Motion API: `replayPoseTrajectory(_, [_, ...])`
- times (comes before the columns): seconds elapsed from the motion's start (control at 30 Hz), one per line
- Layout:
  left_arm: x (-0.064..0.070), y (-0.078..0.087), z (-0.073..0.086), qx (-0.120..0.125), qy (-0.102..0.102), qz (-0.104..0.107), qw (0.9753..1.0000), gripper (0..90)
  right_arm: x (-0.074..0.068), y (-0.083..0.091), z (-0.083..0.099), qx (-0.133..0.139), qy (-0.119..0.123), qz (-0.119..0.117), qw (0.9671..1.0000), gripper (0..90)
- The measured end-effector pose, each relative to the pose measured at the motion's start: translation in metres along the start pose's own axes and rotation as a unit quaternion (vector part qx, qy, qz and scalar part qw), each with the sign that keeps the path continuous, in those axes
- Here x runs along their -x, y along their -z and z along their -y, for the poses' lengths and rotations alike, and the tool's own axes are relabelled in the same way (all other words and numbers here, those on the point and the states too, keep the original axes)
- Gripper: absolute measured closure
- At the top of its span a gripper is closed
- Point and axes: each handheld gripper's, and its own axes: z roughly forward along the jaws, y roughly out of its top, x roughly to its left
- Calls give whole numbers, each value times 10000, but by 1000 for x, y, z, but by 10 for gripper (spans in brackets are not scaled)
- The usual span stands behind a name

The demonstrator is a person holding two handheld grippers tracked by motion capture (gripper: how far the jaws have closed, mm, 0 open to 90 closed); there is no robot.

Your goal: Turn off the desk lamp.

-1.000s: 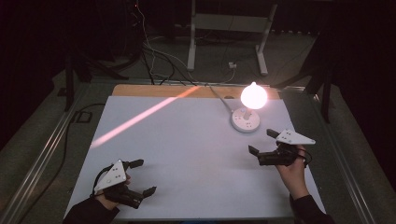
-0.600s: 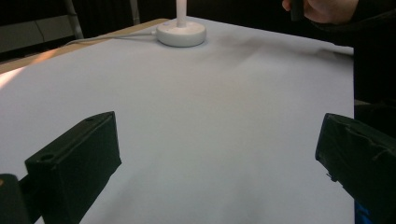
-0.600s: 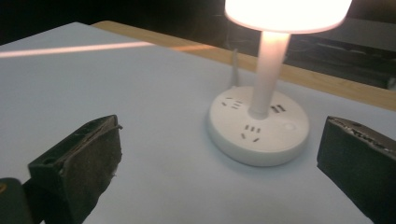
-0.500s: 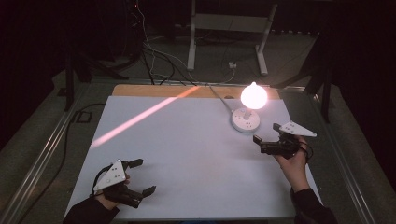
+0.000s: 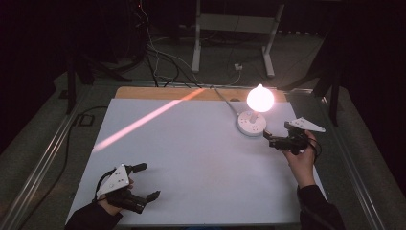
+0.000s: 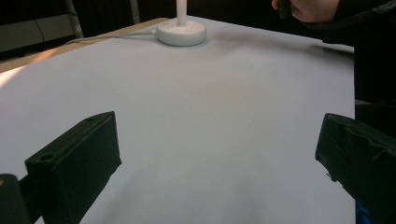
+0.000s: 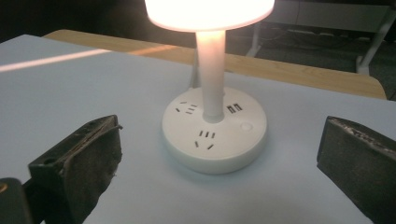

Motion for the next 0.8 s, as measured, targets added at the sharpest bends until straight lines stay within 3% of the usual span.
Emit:
replayPoseTrajectory(0.13, [0,0,0,8,3,0,10000,6,5,-7,-1,-47,-71,84,9999,72])
replayPoseTrajectory(0.2, [0,0,0,-3,3,-9,10000,5,6,-10,-2,-117,-48,192,9997,150])
replayPoseTrajectory(0.4, [0,0,0,-3,8,-14,10000,6,11,-22,-4,-213,-258,233,9992,265])
replayPoseTrajectory(0.8, [0,0,1,-10,10,-21,10000,6,8,-44,-11,-262,-309,620,9973,590])
